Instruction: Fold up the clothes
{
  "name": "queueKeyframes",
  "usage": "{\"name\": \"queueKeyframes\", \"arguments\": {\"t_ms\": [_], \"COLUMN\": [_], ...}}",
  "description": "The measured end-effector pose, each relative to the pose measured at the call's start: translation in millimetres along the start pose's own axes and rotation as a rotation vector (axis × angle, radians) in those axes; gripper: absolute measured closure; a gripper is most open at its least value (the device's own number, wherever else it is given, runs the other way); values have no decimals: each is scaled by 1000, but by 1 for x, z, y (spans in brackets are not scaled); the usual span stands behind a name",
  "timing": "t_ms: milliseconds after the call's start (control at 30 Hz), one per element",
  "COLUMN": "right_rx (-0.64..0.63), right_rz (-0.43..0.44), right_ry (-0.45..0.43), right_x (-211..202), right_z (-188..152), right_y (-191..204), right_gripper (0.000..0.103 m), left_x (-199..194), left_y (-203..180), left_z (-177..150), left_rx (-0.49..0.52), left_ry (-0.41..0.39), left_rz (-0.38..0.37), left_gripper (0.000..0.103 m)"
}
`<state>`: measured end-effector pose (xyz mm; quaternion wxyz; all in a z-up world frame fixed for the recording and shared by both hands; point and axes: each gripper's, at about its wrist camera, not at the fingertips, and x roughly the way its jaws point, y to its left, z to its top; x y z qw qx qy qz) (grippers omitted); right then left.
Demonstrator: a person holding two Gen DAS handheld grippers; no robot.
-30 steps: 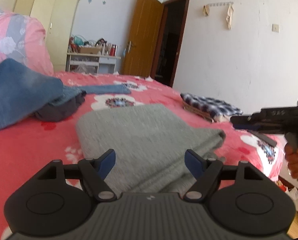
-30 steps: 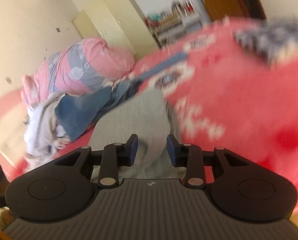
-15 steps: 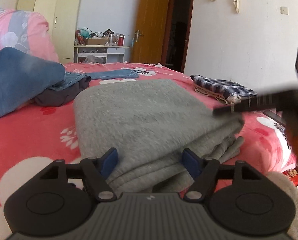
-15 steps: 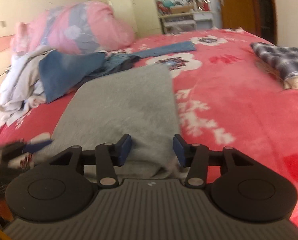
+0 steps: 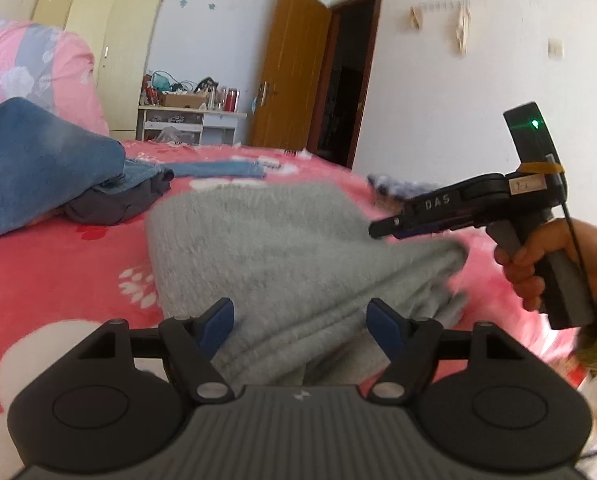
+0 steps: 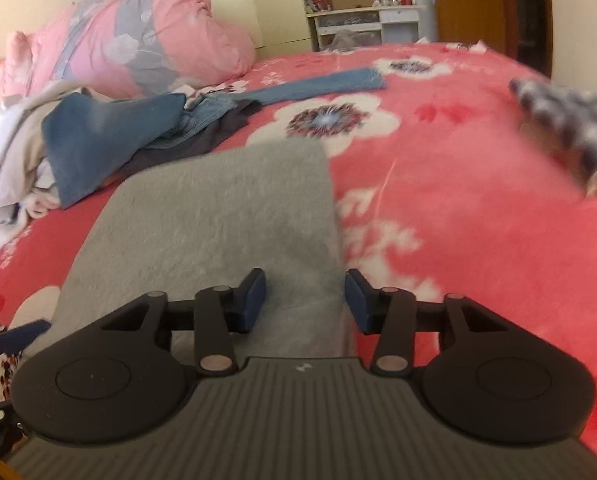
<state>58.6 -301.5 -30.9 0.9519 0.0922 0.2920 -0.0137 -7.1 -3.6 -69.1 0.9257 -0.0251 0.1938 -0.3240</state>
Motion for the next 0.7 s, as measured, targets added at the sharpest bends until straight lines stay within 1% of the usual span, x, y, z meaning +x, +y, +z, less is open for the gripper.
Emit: {"name": "queueKeyframes", "arguments": {"t_ms": [67,100,167,200,267,300,367,400,433,467,700], "right_rx": [-43,-63,-104,-121,-133,-137,-149,-122,-89,-72,-228], "right_rz": [4,12,28,36,45,31,-16,-10,5,23,211], "right_ry": [-49,-69,-110,-120,-75,-32,75,95,94,93,74], "right_x": [-9,-7,-3,3,32,48,84,95,97,97,77], "right_z": [23,34,56,65,71,66,48,41,43,45,84], "right_y": [9,14,24,28,31,30,23,16,11,9,76], "right_gripper": [63,63,64,64,66,66,67,67,67,67,68], "left_x": [-6,-8,1,10,29,38,43,41,40,40,40], "left_y": [4,5,2,0,-3,-4,-11,-16,-20,-21,-20], "left_z": [10,15,21,19,15,8,-5,-7,-9,-10,-14], "left_rx": [-22,-27,2,18,46,54,104,147,176,181,184], "left_ry": [-46,-64,-64,-32,39,84,81,75,78,77,66], "left_rz": [-16,-22,-25,-25,-26,-30,-19,-10,-3,-1,-10], "left_gripper": [27,27,26,26,27,27,26,24,22,21,20]}}
